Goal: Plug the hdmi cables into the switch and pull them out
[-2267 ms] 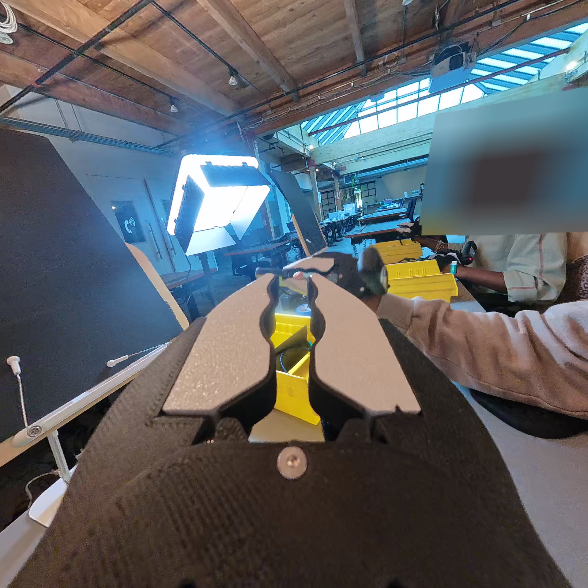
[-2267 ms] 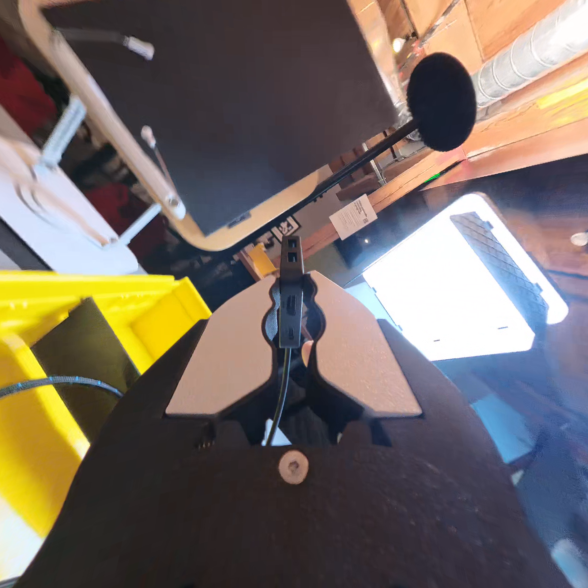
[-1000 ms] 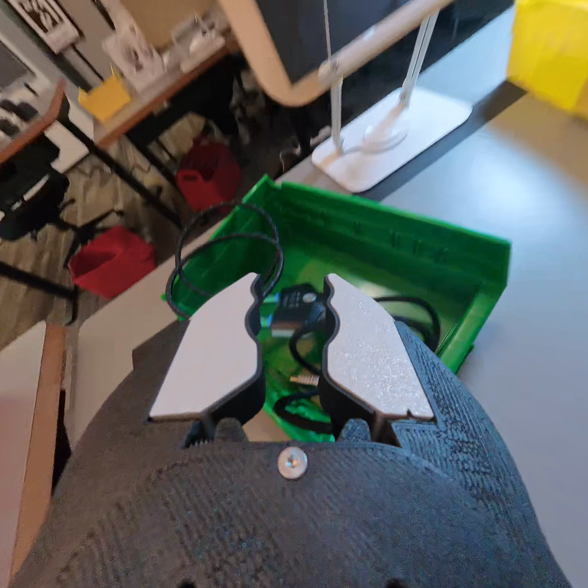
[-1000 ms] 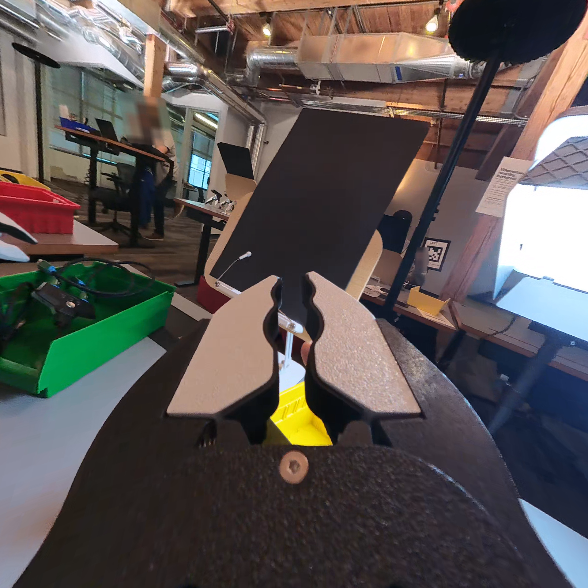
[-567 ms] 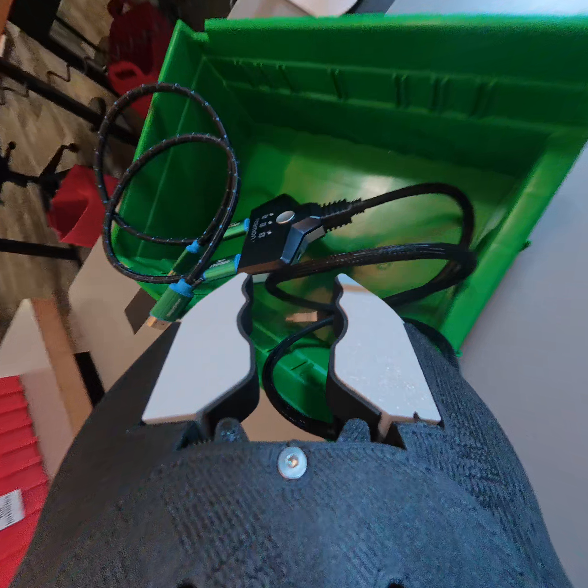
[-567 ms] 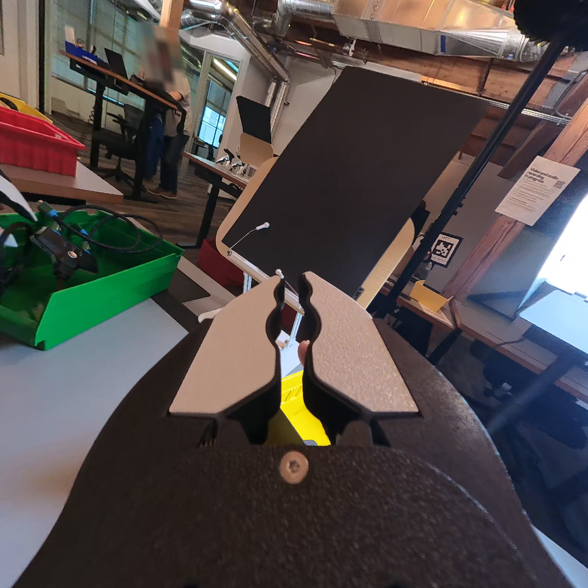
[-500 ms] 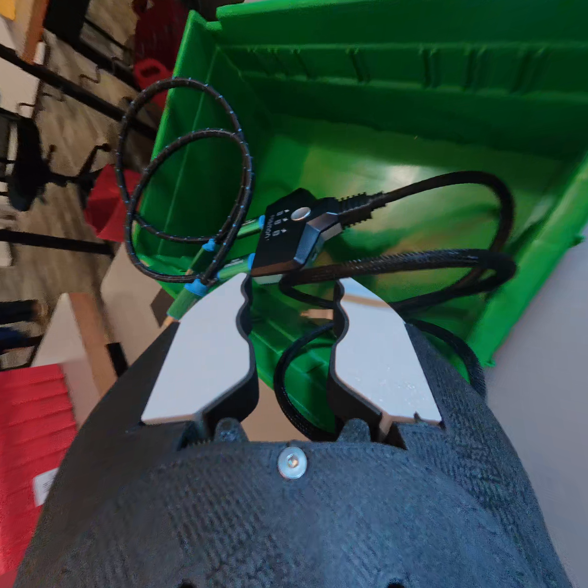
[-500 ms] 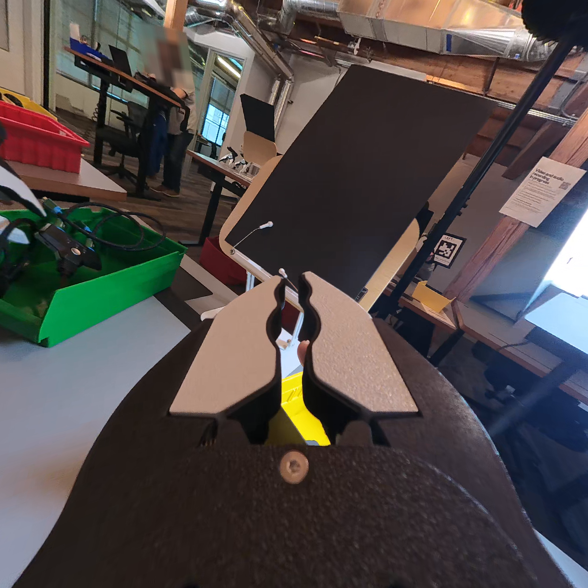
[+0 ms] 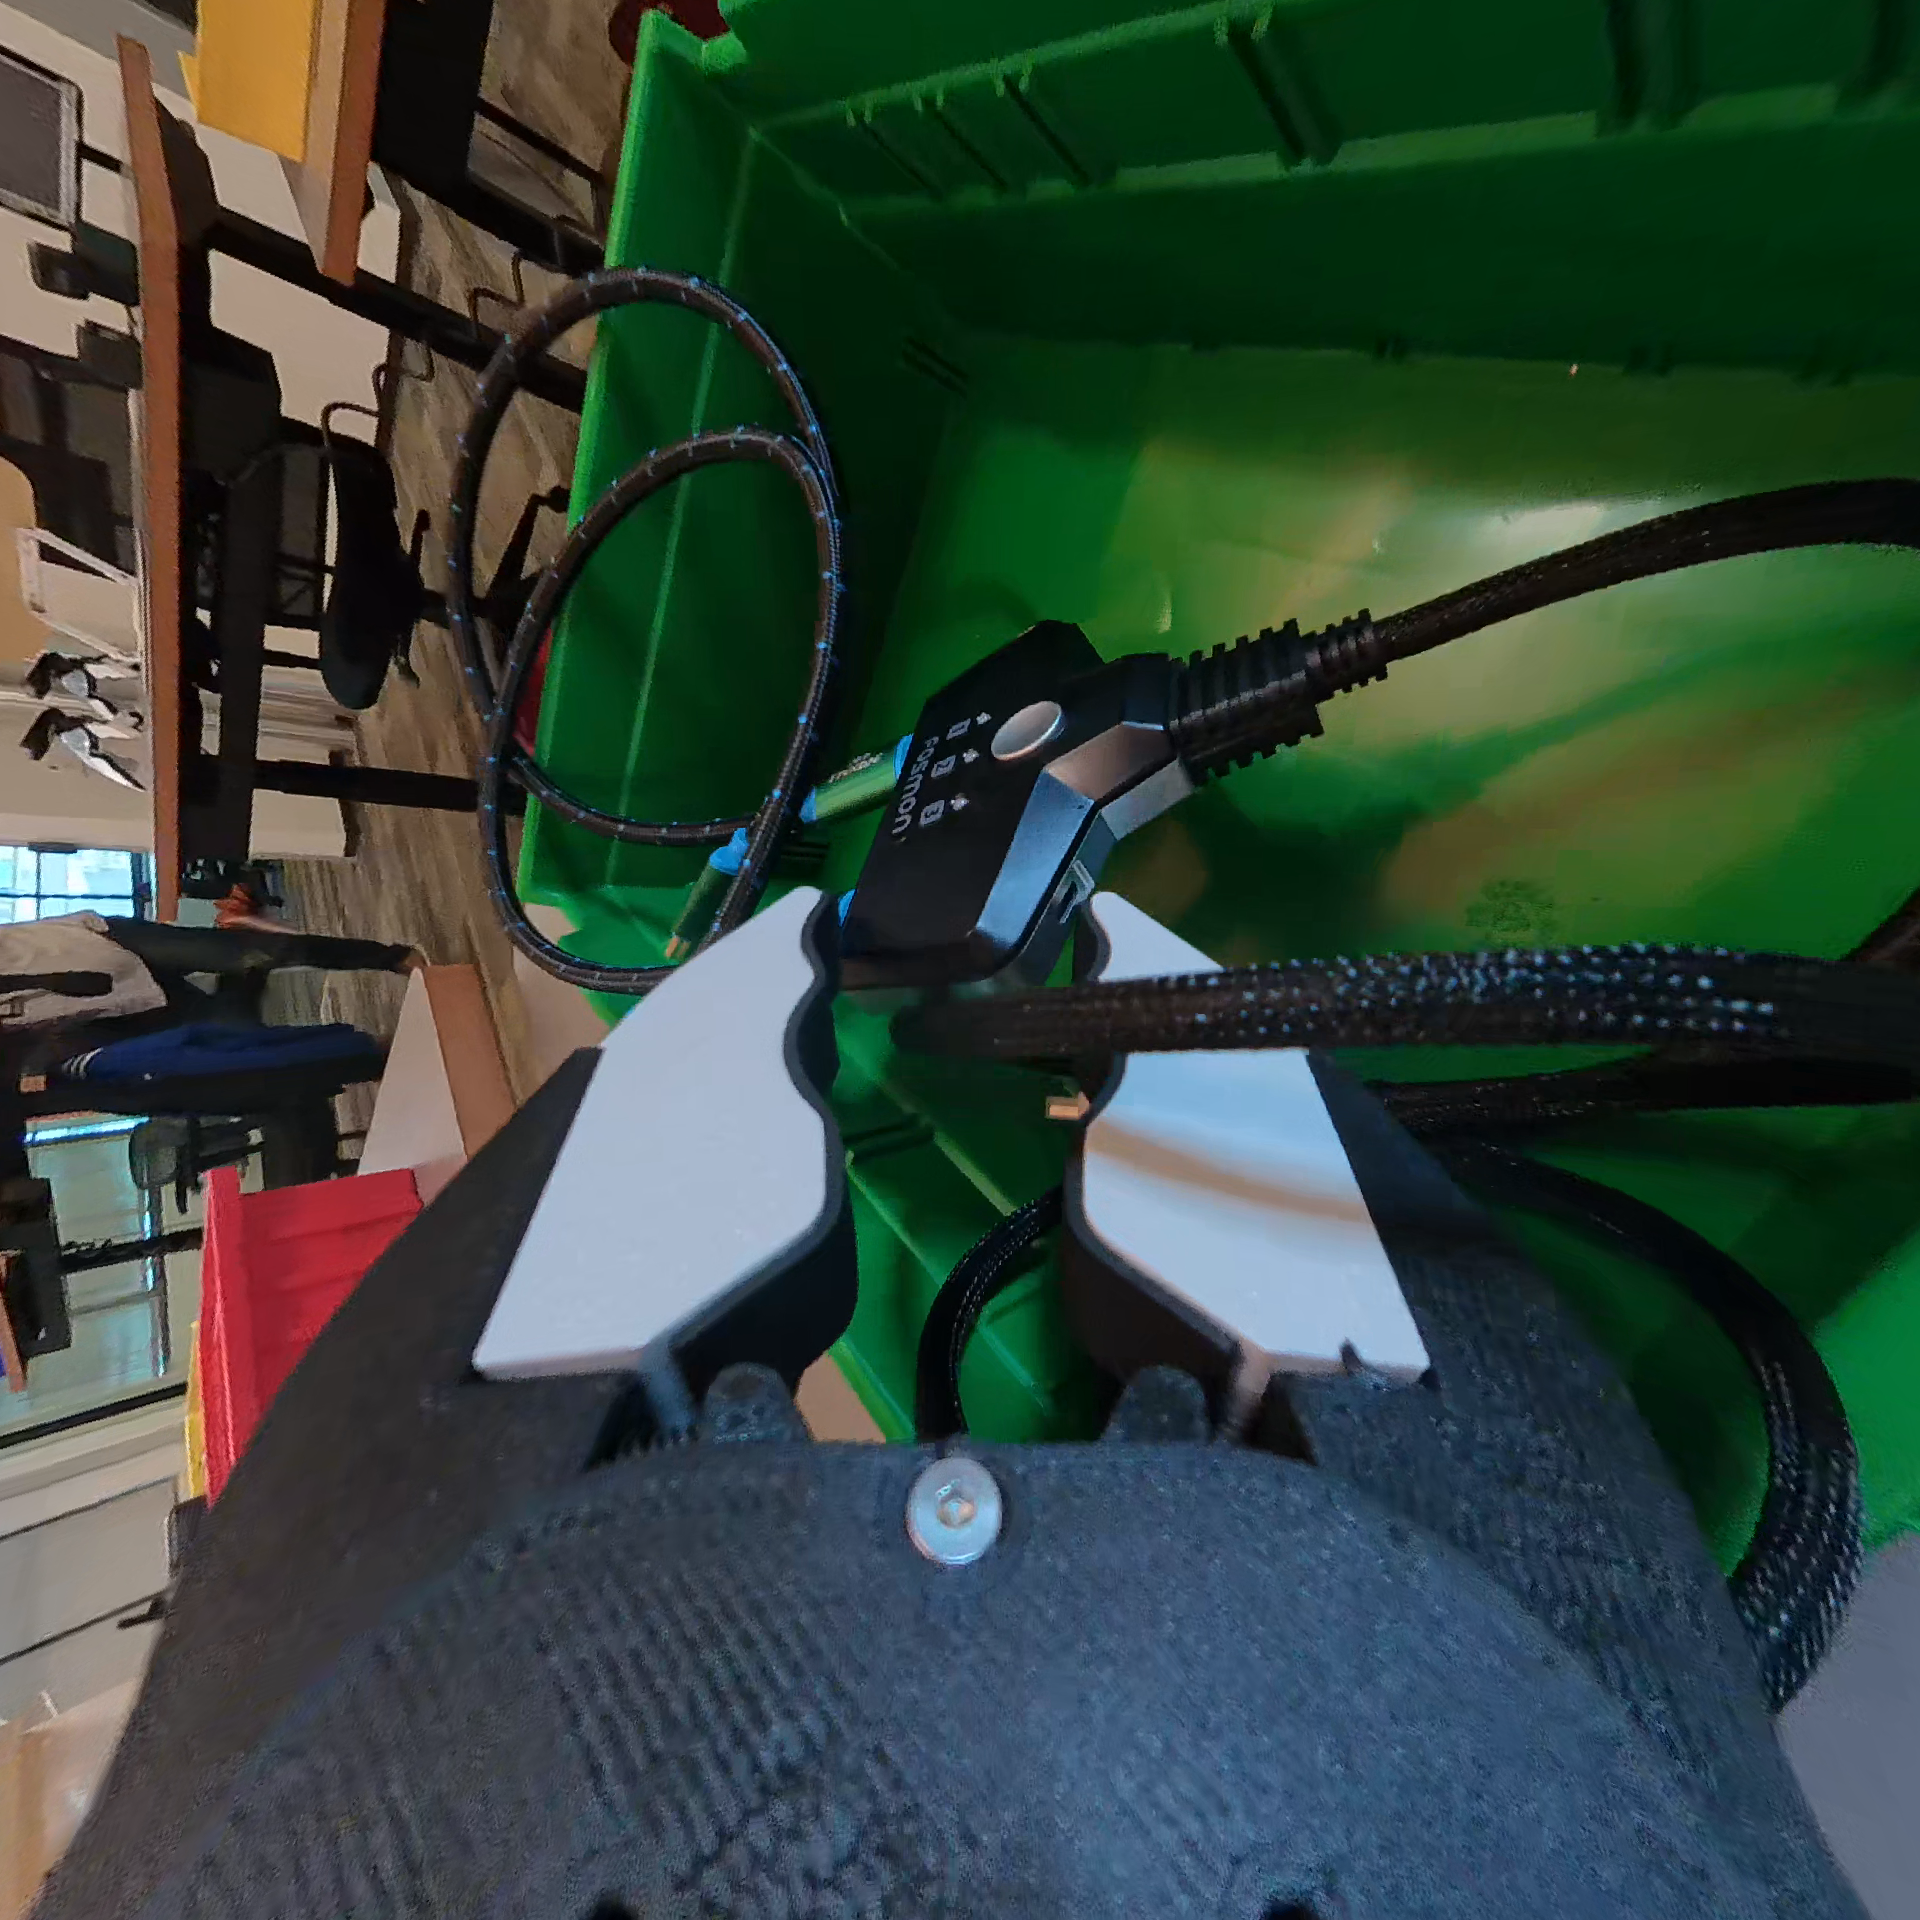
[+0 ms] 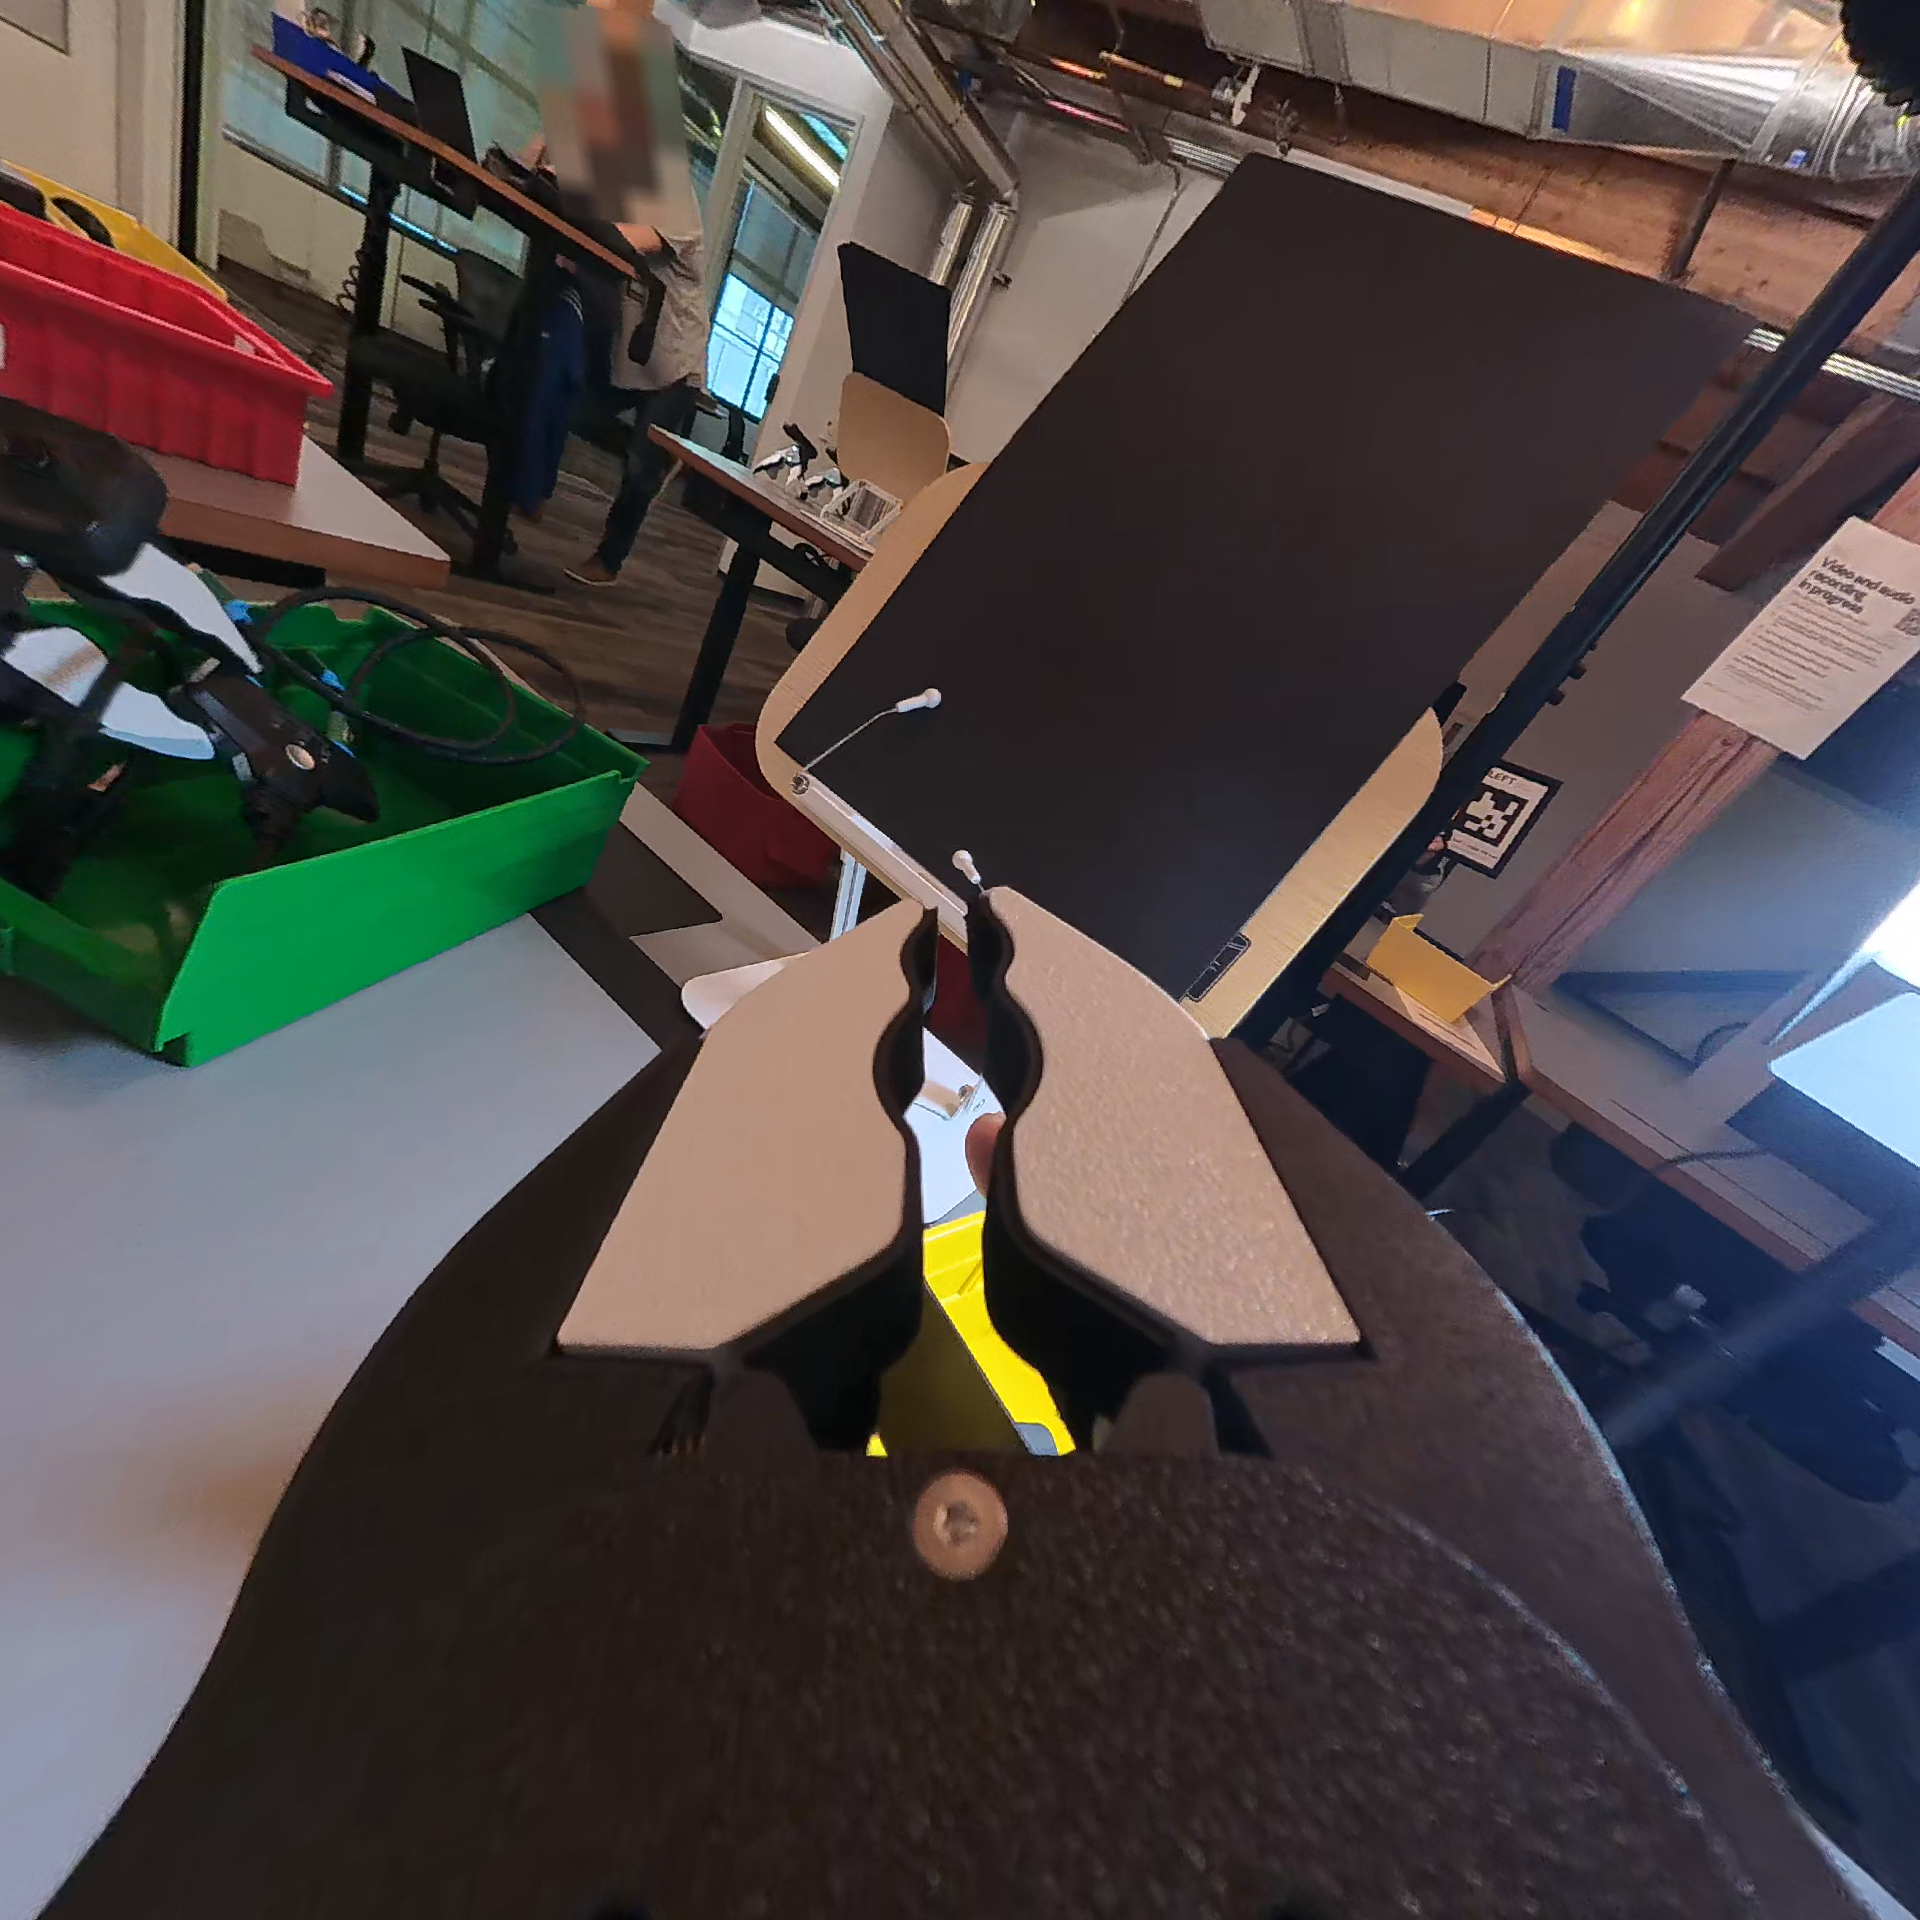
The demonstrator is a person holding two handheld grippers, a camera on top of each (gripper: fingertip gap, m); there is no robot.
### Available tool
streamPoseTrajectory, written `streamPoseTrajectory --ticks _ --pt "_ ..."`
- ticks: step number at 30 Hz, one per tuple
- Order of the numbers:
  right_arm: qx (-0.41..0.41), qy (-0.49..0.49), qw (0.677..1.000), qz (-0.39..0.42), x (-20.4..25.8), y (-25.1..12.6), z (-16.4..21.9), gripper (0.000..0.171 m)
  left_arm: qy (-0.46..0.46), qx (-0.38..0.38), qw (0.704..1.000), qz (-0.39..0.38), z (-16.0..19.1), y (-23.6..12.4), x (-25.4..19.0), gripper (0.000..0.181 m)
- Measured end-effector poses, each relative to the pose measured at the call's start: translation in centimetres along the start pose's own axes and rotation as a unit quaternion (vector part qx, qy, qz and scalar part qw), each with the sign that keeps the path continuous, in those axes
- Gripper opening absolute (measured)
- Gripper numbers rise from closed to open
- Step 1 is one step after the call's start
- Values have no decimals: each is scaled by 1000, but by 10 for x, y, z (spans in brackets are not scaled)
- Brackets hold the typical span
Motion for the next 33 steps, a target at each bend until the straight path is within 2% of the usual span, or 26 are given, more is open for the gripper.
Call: streamPoseTrajectory --ticks 3,7,13,20,24,27,31,33 --pt "-1 -6 1000 -2 1 0 -3 5 -4 -19 1000 13 -6 -11 2 43" --pt "-7 -6 1000 -9 5 1 -7 5 -8 -57 998 5 -19 -32 9 31" --pt "-13 -22 999 -36 23 7 -16 4 13 -113 993 2 -36 -57 9 28" --pt "-12 -46 997 -60 40 14 -21 4 6 -242 970 14 -72 -115 7 23" --pt "-16 -25 997 -70 42 16 -18 4 -16 -323 946 30 -85 -154 10 21" --pt "-19 -13 996 -82 48 19 -16 4 -44 -384 920 72 -93 -178 9 21" --pt "-25 -8 995 -99 57 24 -15 5 -74 -465 868 159 -102 -211 2 21" --pt "-64 21 990 -126 64 23 -23 7 -83 -503 832 217 -106 -229 -5 20"
Point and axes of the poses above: each gripper's, where its closed fingertips meet, y out along the fingers, z out of its underside, x = y × z across the jaws, the point moved 5 cm from there along -y, back along the fingers, and after that the axes turned 15 degrees about -y, right-handed, at the moved point
